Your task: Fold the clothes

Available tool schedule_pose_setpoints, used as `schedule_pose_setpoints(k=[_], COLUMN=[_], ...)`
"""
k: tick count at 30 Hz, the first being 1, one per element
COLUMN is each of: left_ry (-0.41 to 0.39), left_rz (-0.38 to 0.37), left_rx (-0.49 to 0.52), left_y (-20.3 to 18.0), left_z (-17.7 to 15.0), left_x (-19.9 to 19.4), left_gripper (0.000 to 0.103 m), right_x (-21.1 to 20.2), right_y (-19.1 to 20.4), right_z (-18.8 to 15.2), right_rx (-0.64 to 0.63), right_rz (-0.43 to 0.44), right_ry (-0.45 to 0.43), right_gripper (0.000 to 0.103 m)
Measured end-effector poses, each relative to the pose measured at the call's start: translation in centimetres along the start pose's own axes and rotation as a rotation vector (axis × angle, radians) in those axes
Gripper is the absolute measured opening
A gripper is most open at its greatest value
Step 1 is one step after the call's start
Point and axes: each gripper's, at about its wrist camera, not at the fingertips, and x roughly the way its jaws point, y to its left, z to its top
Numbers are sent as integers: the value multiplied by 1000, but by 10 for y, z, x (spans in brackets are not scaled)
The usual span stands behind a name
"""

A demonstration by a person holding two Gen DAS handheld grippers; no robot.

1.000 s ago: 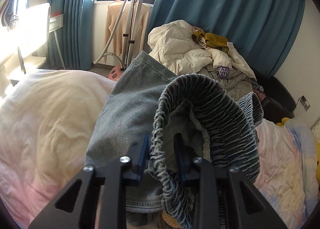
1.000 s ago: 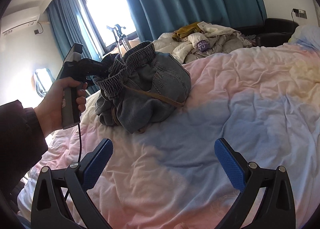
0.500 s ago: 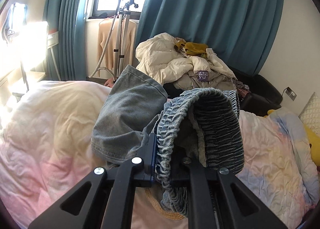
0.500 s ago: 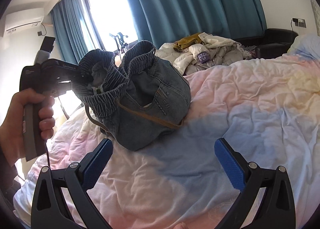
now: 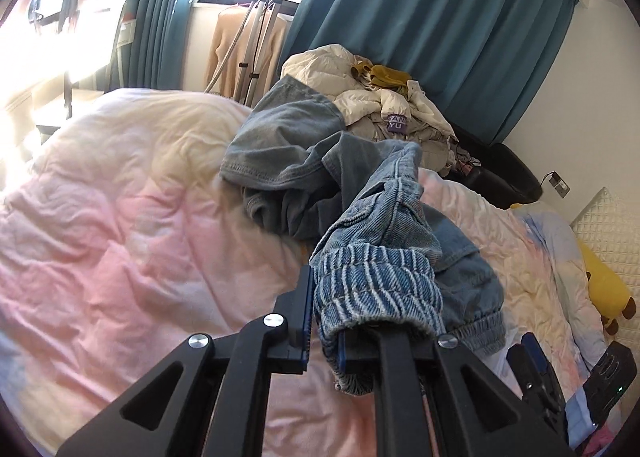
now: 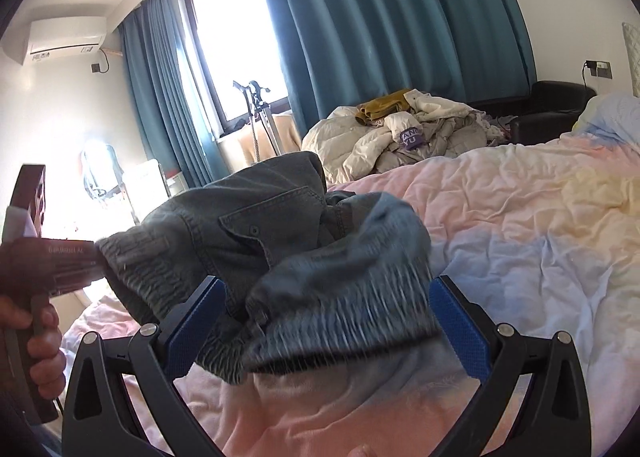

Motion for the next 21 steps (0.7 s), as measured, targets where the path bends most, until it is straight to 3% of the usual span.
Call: schedule_pose_setpoints(k=[5,8,12,16,21], left_ry=[25,22,13,5,-18], left_rz=[-30,-55,-33,-10,-86], left_rx=[-79,-101,-86,-71,-141], left_y=[34,38,35,32,44], left_z=[-40,-45,-49,-54,-54], left_x=[4,0,-6,-12,-31], left_gripper=[9,9,10,28,44], right_x=[2,6,13,15,24], right_y=[2,-1,-8,-27,-57], right_z=[-4,-9,-12,-13,-15], right_rx=[-10,6,19,113,238], right_rz=[-18,-21,-60,-73,-96], right_ry=[26,57,88,102,135], right_gripper=[103,103,103,103,103])
